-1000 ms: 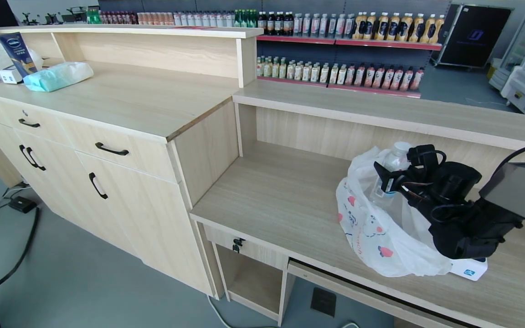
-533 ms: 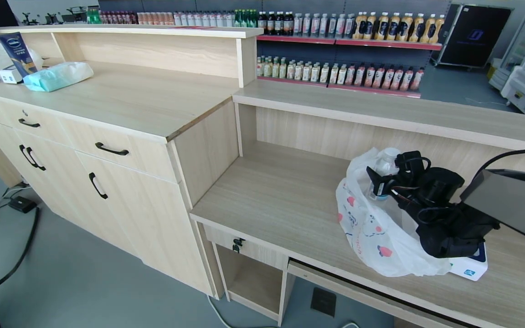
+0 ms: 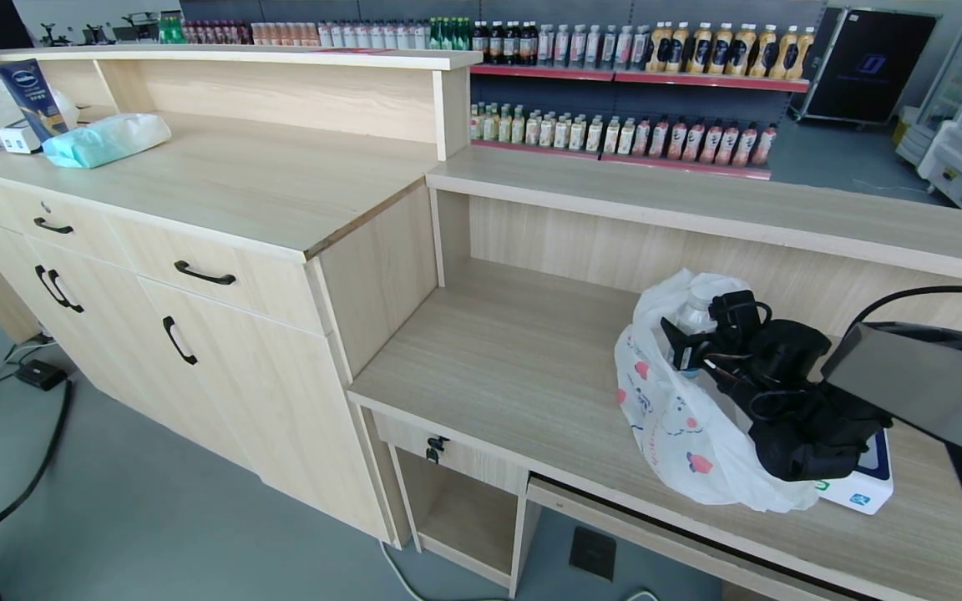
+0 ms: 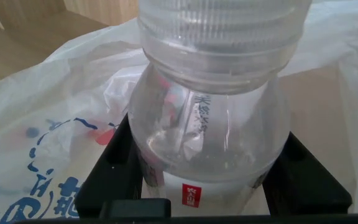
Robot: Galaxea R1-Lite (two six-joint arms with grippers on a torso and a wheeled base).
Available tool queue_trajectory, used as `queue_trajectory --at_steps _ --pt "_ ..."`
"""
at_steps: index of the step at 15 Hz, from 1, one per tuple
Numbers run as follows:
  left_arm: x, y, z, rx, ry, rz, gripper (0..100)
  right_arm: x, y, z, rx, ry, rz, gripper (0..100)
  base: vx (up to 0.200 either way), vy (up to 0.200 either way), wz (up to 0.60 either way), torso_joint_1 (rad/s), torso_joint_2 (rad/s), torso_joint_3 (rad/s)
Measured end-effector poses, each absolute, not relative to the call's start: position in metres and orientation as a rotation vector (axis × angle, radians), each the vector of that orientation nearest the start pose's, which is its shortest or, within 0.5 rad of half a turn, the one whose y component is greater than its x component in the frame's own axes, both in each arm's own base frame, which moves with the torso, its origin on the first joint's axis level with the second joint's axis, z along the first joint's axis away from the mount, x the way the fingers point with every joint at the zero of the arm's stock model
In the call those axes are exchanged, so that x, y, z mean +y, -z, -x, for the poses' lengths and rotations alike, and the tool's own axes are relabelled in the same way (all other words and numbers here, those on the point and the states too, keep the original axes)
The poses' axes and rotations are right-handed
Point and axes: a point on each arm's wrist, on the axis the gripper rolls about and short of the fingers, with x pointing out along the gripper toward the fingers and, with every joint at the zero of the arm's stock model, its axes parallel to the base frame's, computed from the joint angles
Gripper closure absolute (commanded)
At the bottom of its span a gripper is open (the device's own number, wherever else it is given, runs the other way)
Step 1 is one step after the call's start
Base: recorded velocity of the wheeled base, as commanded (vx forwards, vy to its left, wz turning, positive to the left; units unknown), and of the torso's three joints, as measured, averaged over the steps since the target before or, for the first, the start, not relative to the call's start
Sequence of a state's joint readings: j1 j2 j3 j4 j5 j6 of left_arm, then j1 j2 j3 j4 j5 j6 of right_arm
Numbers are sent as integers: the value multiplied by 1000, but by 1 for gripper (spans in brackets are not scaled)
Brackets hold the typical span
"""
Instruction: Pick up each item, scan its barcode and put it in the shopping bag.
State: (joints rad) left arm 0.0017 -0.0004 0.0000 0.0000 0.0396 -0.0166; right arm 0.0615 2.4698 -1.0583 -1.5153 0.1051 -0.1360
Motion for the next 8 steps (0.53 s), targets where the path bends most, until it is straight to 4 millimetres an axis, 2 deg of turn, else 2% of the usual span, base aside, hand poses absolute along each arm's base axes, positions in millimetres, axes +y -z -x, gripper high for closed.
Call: queue_trajectory --at_steps 4,5,8 --pt "1 -75 23 -1 -40 17 0 29 -34 -438 -110 -160 138 100 0 0 0 0 0 0" --pt "1 -75 23 -1 -40 17 0 29 -34 -438 -108 -160 138 0 0 0 0 0 0 0" --pt "1 -75 23 -1 -41 16 0 31 -34 -437 -94 -164 136 0 0 0 0 0 0 0"
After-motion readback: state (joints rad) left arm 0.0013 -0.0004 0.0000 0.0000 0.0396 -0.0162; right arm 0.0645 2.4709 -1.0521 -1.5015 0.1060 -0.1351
